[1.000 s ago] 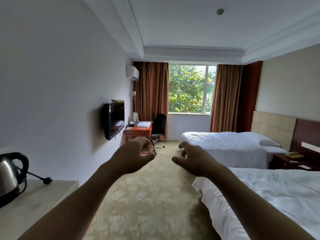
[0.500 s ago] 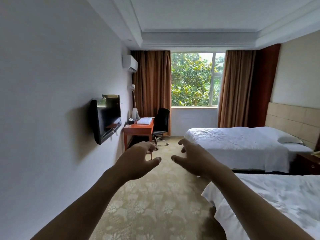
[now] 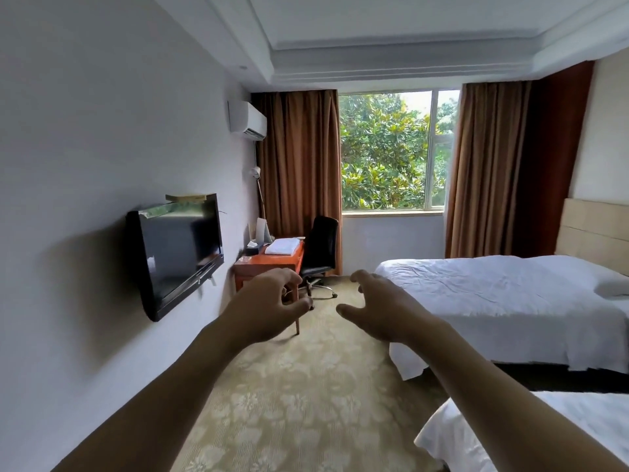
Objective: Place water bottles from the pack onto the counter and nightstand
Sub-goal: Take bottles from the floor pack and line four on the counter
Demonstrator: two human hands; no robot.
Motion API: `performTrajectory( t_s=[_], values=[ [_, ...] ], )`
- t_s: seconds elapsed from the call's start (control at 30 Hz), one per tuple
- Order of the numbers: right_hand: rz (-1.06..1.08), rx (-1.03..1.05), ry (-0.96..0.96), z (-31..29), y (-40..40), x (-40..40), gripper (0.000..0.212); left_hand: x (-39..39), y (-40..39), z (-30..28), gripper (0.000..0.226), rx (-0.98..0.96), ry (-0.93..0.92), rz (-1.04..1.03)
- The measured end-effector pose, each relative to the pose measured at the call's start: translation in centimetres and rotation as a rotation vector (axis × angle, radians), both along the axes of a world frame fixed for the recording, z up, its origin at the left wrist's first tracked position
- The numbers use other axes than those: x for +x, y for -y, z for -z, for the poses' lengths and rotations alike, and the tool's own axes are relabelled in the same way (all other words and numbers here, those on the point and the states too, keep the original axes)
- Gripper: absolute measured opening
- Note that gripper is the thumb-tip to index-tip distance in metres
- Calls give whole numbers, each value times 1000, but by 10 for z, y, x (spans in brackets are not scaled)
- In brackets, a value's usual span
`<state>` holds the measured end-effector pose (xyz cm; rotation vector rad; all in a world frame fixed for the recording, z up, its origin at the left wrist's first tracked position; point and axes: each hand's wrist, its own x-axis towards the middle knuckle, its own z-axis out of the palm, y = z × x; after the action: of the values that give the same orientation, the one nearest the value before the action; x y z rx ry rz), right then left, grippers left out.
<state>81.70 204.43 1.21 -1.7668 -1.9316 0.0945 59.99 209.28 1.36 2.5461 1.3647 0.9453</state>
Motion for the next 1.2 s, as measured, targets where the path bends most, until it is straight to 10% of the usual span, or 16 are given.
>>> performTrajectory(
  t_s=[0.67, 1.2],
  values=[
    [60, 41, 40, 9, -493, 61, 62, 83, -516, 2, 48, 105, 16, 66],
    [-130, -18, 41, 14, -739, 41, 66, 55, -695, 19, 49, 73, -41, -197]
  ],
)
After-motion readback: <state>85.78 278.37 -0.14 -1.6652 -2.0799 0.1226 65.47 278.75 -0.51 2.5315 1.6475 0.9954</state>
